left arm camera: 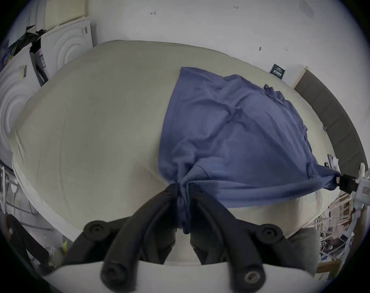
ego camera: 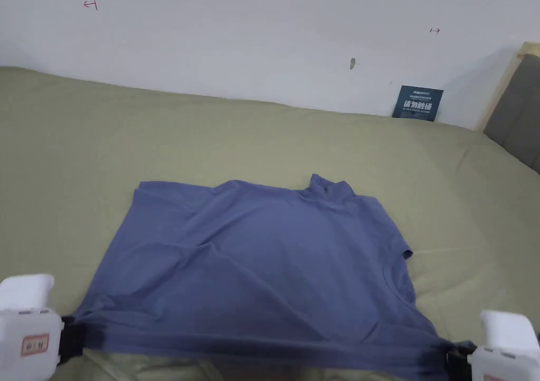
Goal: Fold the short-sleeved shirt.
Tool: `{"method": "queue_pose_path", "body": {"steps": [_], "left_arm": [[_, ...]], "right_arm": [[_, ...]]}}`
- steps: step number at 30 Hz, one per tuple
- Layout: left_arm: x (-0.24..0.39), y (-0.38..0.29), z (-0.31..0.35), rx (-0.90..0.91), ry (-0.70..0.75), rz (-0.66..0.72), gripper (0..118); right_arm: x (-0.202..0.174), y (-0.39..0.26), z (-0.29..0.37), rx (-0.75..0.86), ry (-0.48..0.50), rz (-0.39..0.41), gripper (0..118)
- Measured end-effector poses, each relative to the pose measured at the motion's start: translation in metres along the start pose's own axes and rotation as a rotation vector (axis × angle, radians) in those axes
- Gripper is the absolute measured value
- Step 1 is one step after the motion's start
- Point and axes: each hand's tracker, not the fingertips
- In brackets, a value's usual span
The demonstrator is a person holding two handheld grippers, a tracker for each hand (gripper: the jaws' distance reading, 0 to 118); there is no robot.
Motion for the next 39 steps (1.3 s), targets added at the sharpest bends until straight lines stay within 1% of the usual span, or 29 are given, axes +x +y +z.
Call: {"method": "queue_pose_path", "body": {"steps": [3, 5, 6, 8, 11, 13, 14, 15, 16, 18, 19, 20, 22, 23, 25, 26, 27, 29, 30, 33, 34, 35, 36, 37, 38, 39], "left_arm": [[0.002, 0.033, -0.011, -0.031, -0.004, -0.037, 10], [0.005, 0.055, -0.018, -0.036, -0.003, -0.054, 10], [0.008, 0.068, -0.024, -0.056, -0.014, -0.058, 10], [0.011, 0.09, -0.037, -0.074, -0.023, -0.068, 10], [0.018, 0.121, -0.06, -0.116, -0.013, -0.108, 10], [0.02, 0.142, -0.075, -0.127, -0.01, -0.099, 10], [0.023, 0.146, -0.08, -0.141, -0.021, -0.103, 10], [0.025, 0.152, -0.087, -0.155, -0.012, -0.099, 10], [0.028, 0.155, -0.096, -0.186, 0.005, -0.124, 10], [0.032, 0.155, -0.108, -0.199, 0.001, -0.136, 10], [0.031, 0.153, -0.115, -0.203, -0.013, -0.159, 13], [0.031, 0.151, -0.12, -0.201, -0.022, -0.166, 19], [0.027, 0.147, -0.126, -0.179, -0.03, -0.14, 31], [0.024, 0.145, -0.127, -0.149, -0.053, -0.092, 32], [0.016, 0.141, -0.117, -0.063, -0.107, -0.017, 34], [0.014, 0.139, -0.11, -0.03, -0.105, 0.015, 34], [0.013, 0.137, -0.101, -0.007, -0.098, 0.028, 34], [0.012, 0.13, -0.076, 0.071, -0.126, 0.017, 34], [0.015, 0.125, -0.059, 0.112, -0.132, 0.001, 34], [0.031, 0.092, -0.014, 0.244, -0.13, -0.103, 34], [0.041, 0.079, -0.002, 0.261, -0.095, -0.144, 34], [0.048, 0.065, 0.01, 0.289, -0.049, -0.161, 31], [0.053, 0.046, 0.02, 0.323, -0.033, -0.17, 31], [0.057, 0.029, 0.025, 0.334, -0.003, -0.139, 28], [0.059, 0.014, 0.028, 0.346, 0.008, -0.105, 20], [0.061, -0.004, 0.031, 0.366, -0.001, -0.07, 0]], "right_arm": [[0.002, 0.037, -0.007, -0.008, 0.019, 0.016, 5], [0.002, 0.061, -0.017, -0.011, 0.025, 0.066, 5], [0.0, 0.075, -0.024, -0.019, 0.011, 0.095, 5], [-0.002, 0.097, -0.041, -0.044, 0.014, 0.118, 5], [-0.001, 0.123, -0.071, -0.089, 0.016, 0.115, 5], [0.0, 0.135, -0.091, -0.137, 0.021, 0.114, 5], [-0.001, 0.139, -0.098, -0.144, 0.01, 0.106, 5], [0.0, 0.144, -0.112, -0.152, 0.013, 0.117, 5], [0.0, 0.148, -0.122, -0.166, 0.015, 0.124, 5], [0.0, 0.151, -0.135, -0.173, 0.015, 0.113, 5], [-0.007, 0.149, -0.132, -0.185, 0.032, 0.095, 5], [-0.007, 0.148, -0.136, -0.181, 0.045, 0.087, 11], [-0.005, 0.145, -0.138, -0.142, 0.078, 0.051, 64], [-0.003, 0.143, -0.138, -0.129, 0.093, 0.041, 70], [-0.005, 0.137, -0.125, -0.072, 0.106, 0.022, 70], [-0.006, 0.133, -0.118, -0.045, 0.122, 0.017, 70], [-0.004, 0.131, -0.109, -0.019, 0.125, 0.014, 70], [-0.011, 0.12, -0.084, 0.046, 0.099, 0.029, 70], [-0.017, 0.11, -0.067, 0.08, 0.077, 0.038, 69], [-0.035, 0.081, -0.025, 0.163, 0.067, 0.022, 68], [-0.043, 0.068, -0.011, 0.194, 0.068, 0.006, 60], [-0.049, 0.058, -0.007, 0.187, 0.077, 0.014, 32], [-0.059, 0.046, 0.003, 0.198, 0.067, 0.024, 17], [-0.069, 0.034, 0.009, 0.226, 0.032, 0.035, 3], [-0.077, 0.023, 0.018, 0.266, -0.009, 0.018, 1], [-0.086, 0.01, 0.028, 0.231, 0.019, 0.03, 1]]}}
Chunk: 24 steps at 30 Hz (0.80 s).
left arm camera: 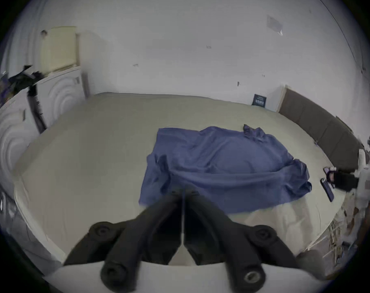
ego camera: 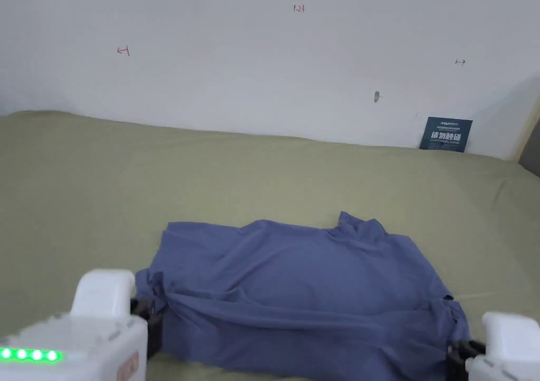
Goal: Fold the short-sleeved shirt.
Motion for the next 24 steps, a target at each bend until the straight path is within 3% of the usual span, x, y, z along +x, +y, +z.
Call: {"method": "queue_pose_path", "body": {"steps": [6, 9, 12, 16, 20, 21, 23, 24], "left_arm": [[0.008, -0.063, 0.008, -0.162, -0.017, -0.008, 0], [-0.005, -0.064, -0.006, -0.186, -0.009, 0.07, 0], [-0.029, -0.043, -0.032, -0.192, -0.03, 0.154, 0], [-0.053, -0.015, -0.083, -0.191, 0.036, 0.126, 0], [-0.066, 0.002, -0.135, -0.272, -0.011, 0.128, 0], [-0.065, 0.003, -0.14, -0.269, -0.043, 0.095, 20], [-0.057, 0.003, -0.147, -0.247, -0.012, 0.031, 89], [-0.056, 0.001, -0.155, -0.232, -0.004, 0.022, 110]], "right_arm": [[-0.036, -0.054, 0.019, -0.071, 0.095, -0.002, 1], [-0.039, -0.061, 0.009, -0.142, 0.133, -0.004, 1], [-0.032, -0.054, 0.008, -0.121, 0.13, -0.016, 1], [-0.016, -0.042, -0.002, -0.105, 0.107, -0.026, 1], [0.002, -0.034, -0.012, -0.115, 0.08, -0.058, 1], [0.006, -0.033, -0.013, -0.12, 0.073, -0.06, 1], [0.011, -0.031, -0.017, -0.131, 0.069, -0.055, 1], [0.014, -0.034, -0.018, -0.139, 0.071, -0.055, 1]]}}
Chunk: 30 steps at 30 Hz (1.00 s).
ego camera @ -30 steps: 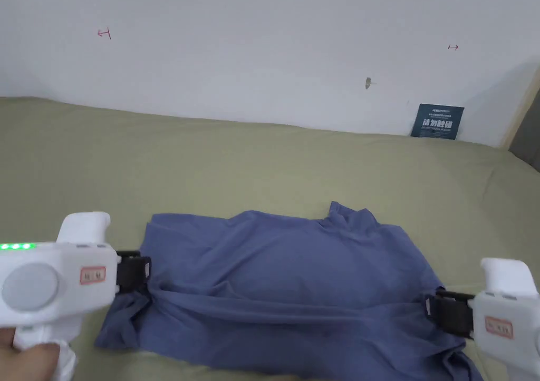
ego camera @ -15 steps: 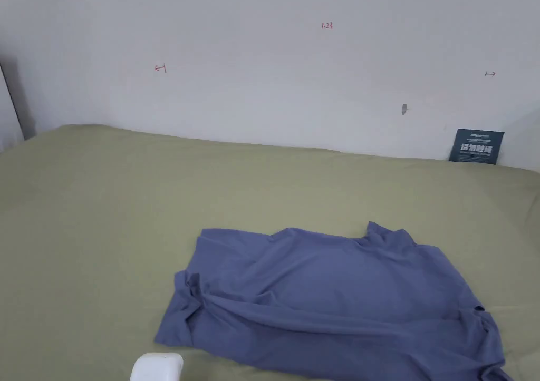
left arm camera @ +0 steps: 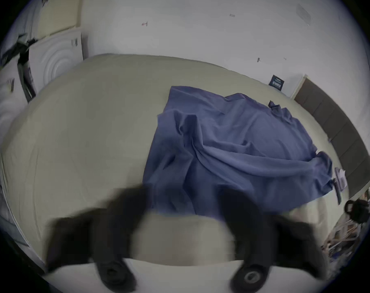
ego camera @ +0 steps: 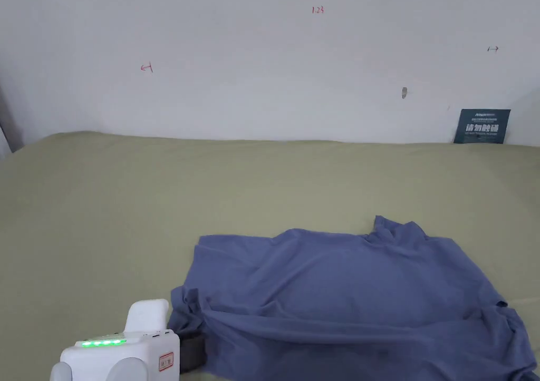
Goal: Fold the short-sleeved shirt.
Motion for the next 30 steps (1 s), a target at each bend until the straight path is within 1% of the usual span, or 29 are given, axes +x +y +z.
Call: {"method": "queue_pose_path", "body": {"steps": [4, 5, 7, 9, 10, 11, 12, 13, 15, 16, 17, 18, 19, 20, 21, 23, 24, 25, 26, 28, 29, 30], "left_arm": [[-0.002, 0.0, -0.02, -0.008, 0.001, 0.056, 111], [-0.003, 0.0, -0.027, -0.029, 0.032, 0.051, 111], [-0.003, -0.001, -0.036, -0.048, 0.04, 0.022, 111], [-0.004, -0.002, -0.05, -0.127, 0.052, -0.001, 110], [-0.004, -0.003, -0.055, -0.169, 0.057, 0.006, 105], [-0.003, -0.004, -0.051, -0.165, 0.096, -0.021, 99], [-0.002, -0.004, -0.039, -0.123, 0.069, -0.032, 95], [-0.003, -0.001, -0.035, -0.129, 0.067, -0.014, 83], [-0.01, 0.004, -0.026, -0.12, 0.022, 0.003, 36], [-0.014, 0.005, -0.022, -0.103, -0.068, 0.043, 7], [-0.014, 0.004, -0.022, -0.114, -0.118, 0.063, 7], [-0.012, 0.004, -0.02, -0.117, -0.052, 0.043, 7], [-0.008, 0.005, -0.015, -0.125, -0.054, 0.023, 7], [-0.007, 0.004, -0.014, -0.115, -0.055, 0.006, 7], [-0.007, 0.003, -0.014, -0.117, -0.059, 0.005, 7], [-0.005, 0.002, -0.01, -0.127, -0.065, 0.01, 7], [-0.005, 0.001, -0.007, -0.12, -0.07, 0.02, 7], [-0.006, 0.0, -0.006, -0.12, -0.076, 0.026, 7], [-0.006, -0.001, -0.005, -0.122, -0.08, 0.033, 7], [-0.006, -0.002, -0.005, -0.111, -0.083, 0.034, 7], [-0.005, -0.002, -0.005, -0.11, -0.082, 0.028, 7], [-0.004, -0.003, -0.004, -0.116, -0.085, 0.018, 7]], "right_arm": [[0.005, -0.003, -0.006, -0.025, 0.027, 0.01, 1], [0.004, -0.002, -0.006, -0.027, 0.033, 0.013, 1], [0.004, -0.001, -0.007, -0.031, 0.048, 0.022, 1], [0.003, 0.0, -0.003, -0.026, 0.054, 0.022, 1], [0.006, 0.001, -0.004, -0.024, 0.052, 0.015, 1], [0.01, 0.004, -0.005, -0.021, 0.055, -0.001, 1], [0.016, 0.003, -0.008, -0.016, 0.06, -0.021, 1], [0.023, 0.005, -0.012, -0.01, 0.056, -0.043, 1], [0.039, 0.011, -0.027, -0.009, 0.013, -0.065, 1], [0.045, 0.015, -0.029, -0.023, 0.008, -0.079, 3], [0.053, 0.018, -0.038, -0.037, -0.002, -0.09, 7], [0.061, 0.021, -0.048, -0.046, -0.012, -0.094, 24], [0.069, 0.023, -0.056, -0.043, -0.001, -0.101, 49], [0.076, 0.024, -0.064, -0.031, 0.009, -0.106, 69], [0.081, 0.026, -0.074, -0.022, 0.023, -0.107, 69], [0.085, 0.031, -0.091, -0.022, 0.003, -0.077, 69], [0.087, 0.032, -0.102, -0.035, 0.002, -0.028, 69], [0.088, 0.033, -0.111, -0.036, -0.018, -0.005, 69], [0.09, 0.034, -0.122, -0.043, -0.011, 0.017, 69], [0.094, 0.033, -0.138, -0.084, 0.001, 0.022, 66], [0.095, 0.033, -0.141, -0.121, -0.002, 0.019, 51], [0.095, 0.033, -0.138, -0.111, -0.002, 0.001, 8]]}}
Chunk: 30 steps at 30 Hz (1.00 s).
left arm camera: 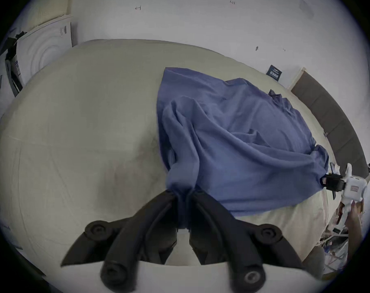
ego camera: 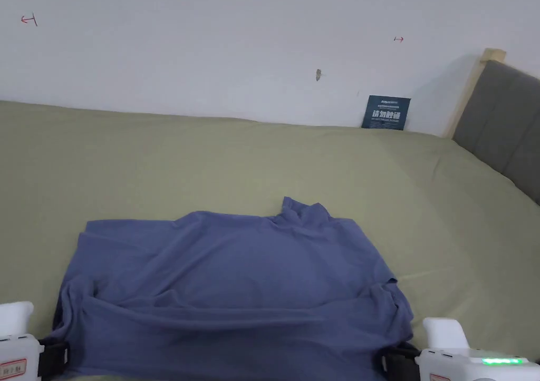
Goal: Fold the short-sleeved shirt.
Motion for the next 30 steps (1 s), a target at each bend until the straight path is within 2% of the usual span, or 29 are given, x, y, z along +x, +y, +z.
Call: {"method": "queue_pose_path", "body": {"steps": [2, 3, 14, 20, 30], "left_arm": [[0.0, 0.0, 0.003, 0.007, -0.004, -0.015, 7], [0.003, -0.001, 0.006, 0.026, 0.001, -0.028, 7], [0.003, 0.003, 0.042, 0.035, -0.003, -0.067, 7], [-0.011, -0.015, 0.076, 0.003, -0.062, -0.041, 7], [-0.047, -0.087, 0.089, -0.126, -0.103, 0.006, 7]], "right_arm": [[0.003, -0.004, 0.013, 0.082, 0.056, -0.018, 8], [0.001, -0.005, 0.018, 0.106, 0.04, -0.037, 8], [-0.005, 0.004, 0.077, 0.114, 0.035, -0.014, 8], [-0.003, -0.008, 0.114, 0.114, 0.056, -0.016, 8], [0.005, -0.067, 0.126, -0.024, 0.072, -0.054, 8]]}}
